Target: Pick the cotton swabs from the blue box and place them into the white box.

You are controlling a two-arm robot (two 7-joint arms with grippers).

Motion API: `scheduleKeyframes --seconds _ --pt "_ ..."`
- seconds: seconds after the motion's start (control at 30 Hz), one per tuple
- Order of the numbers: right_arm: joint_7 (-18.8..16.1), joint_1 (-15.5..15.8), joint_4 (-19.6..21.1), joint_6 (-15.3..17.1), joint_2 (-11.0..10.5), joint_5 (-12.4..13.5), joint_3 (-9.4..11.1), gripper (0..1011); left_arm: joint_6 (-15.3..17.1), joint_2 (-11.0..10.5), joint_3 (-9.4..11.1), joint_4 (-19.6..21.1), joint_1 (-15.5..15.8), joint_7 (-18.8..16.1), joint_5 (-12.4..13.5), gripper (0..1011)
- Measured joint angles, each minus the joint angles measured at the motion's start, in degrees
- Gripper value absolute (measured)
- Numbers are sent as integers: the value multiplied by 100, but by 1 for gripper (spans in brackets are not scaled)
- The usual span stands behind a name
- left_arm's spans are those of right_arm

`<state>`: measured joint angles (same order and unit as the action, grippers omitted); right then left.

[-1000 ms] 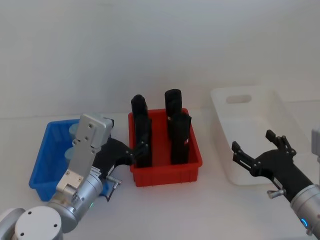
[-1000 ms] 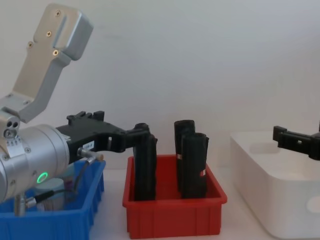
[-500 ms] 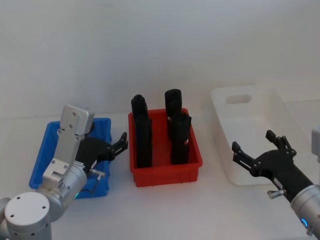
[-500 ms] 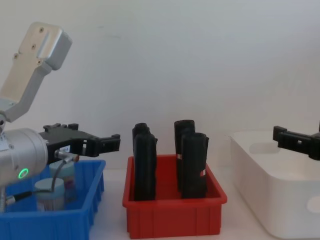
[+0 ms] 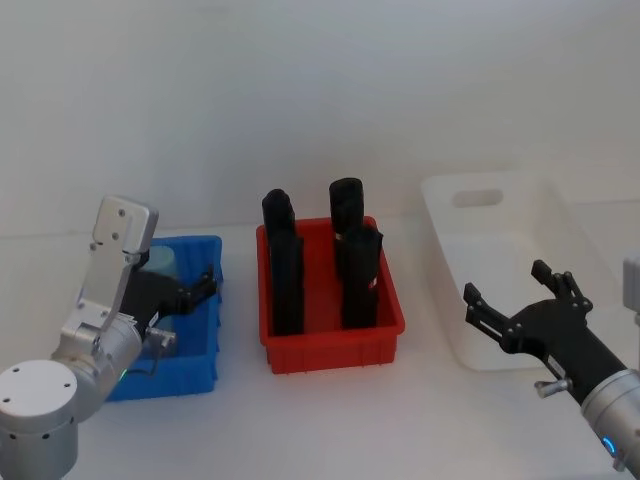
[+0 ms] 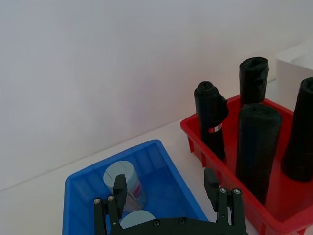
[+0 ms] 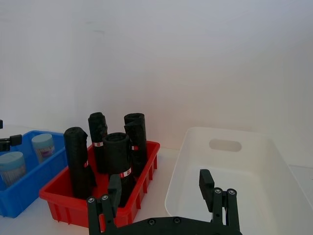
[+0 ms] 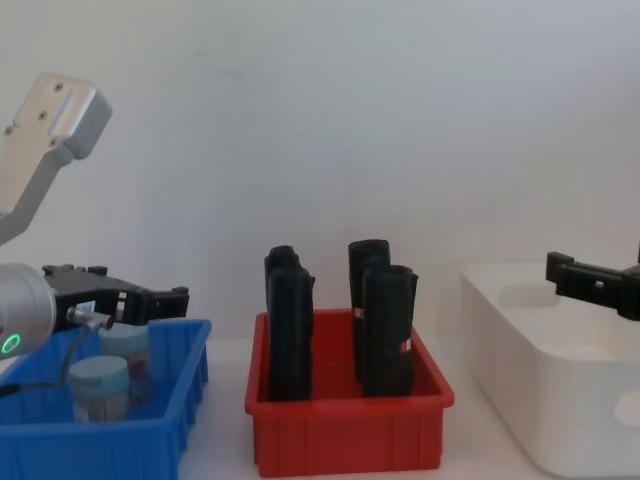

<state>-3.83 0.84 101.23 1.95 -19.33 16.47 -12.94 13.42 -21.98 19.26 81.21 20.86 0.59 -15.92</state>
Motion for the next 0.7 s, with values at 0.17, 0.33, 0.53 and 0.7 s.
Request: scheduleKeyframes --seconds 0.17,0.33,0.53,0.7 --pt "0 0 0 0 0 0 0 1002 131 17 -43 -199 99 43 50 1000" --pt "0 0 0 0 0 0 0 1002 231 46 -84 -473 217 98 99 1000" --pt "0 0 0 0 0 0 0 1002 282 82 -119 -807 332 159 139 1000" --pt "0 0 0 0 0 0 0 1002 296 109 -149 -1052 419 200 169 1000"
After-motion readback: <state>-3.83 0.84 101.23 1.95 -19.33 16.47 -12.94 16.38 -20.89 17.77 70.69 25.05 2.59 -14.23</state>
